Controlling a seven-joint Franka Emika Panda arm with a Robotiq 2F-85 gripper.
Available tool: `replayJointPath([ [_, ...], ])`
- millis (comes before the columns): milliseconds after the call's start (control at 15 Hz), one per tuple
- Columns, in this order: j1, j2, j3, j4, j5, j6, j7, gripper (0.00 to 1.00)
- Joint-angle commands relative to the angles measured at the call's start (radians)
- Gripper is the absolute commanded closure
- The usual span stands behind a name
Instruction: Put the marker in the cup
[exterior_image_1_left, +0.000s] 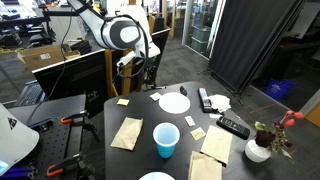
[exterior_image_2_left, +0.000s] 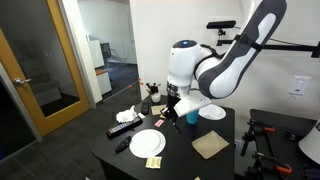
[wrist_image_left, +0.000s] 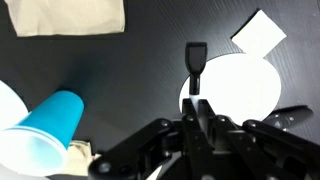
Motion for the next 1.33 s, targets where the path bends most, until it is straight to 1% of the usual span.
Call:
replayJointPath([
  [0,-0.024,-0.110,0.000,0.012,-0.168,-0.126,0.110,0.97],
  [133,-0.072,-0.153,0.044,0.026,-0.239,-0.188,0.149,0.97],
  [267,-0.123,-0.189,0.096,0.039,-0.284,-0.243,0.171,0.97],
  [467,-0.196,-0.224,0.161,0.054,-0.367,-0.311,0.247,0.97],
  [733,-0.276,-0.239,0.217,0.068,-0.564,-0.392,0.443,0.97],
  [933,-0.318,-0.238,0.248,0.073,-0.697,-0.462,0.592,0.97],
  [1267,-0.354,-0.224,0.294,0.074,-0.841,-0.604,0.809,0.97],
])
